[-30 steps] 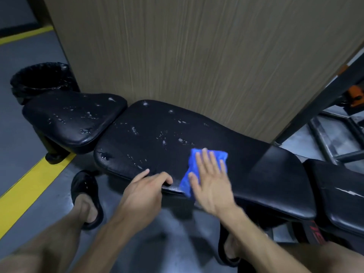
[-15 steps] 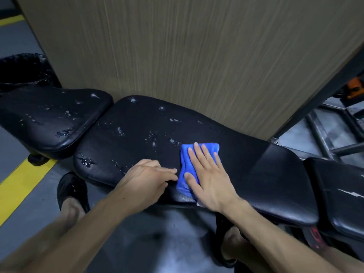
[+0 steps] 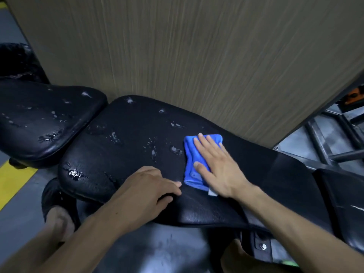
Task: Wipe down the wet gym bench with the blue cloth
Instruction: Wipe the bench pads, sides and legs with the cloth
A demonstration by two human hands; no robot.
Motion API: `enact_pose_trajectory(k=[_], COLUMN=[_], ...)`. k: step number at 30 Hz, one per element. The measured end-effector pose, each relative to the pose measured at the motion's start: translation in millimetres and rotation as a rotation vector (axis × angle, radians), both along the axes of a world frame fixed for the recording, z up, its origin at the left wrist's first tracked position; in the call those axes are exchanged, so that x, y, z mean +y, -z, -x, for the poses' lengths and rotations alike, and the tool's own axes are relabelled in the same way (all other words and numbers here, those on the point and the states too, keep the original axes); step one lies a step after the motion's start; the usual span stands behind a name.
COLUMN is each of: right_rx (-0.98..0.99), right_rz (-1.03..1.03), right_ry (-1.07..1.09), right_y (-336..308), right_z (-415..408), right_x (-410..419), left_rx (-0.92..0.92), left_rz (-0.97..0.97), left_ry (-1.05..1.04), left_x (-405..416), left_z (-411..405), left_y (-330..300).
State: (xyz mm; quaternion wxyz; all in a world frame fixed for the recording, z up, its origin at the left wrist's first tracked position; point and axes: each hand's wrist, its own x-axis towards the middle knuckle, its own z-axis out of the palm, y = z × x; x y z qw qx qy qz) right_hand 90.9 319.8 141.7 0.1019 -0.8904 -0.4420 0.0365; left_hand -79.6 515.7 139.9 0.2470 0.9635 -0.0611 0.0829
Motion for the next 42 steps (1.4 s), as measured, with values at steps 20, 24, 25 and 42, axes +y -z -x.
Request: enact_pose_trajectory(k=[20, 24, 25, 42], right_rx=[0.031, -0.003, 0.018, 0.019], right_rz=[0.091, 0.005, -0.003, -0.007], right_ry=[0.294, -0.039, -0.114, -0.158], right_y=[-1.1, -3.5, -3.1, -0.5], right_z=[-106.3, -23.5, -11.7, -37.7], right_x=[70.9, 38.6, 25.8, 42.6], left_rx=[-0.114, -0.124, -0.117, -0.168], left_rz=[0.014, -0.032, -0.041, -0.071], left_ry=[-0.019, -0.011, -0.004, 0.005], left_x=[-7.3, -7.5, -7.2, 4.0], left_z=[7.7, 3.9, 2.9, 11.0], left_y=[4.4, 0.5, -0.5, -1.7])
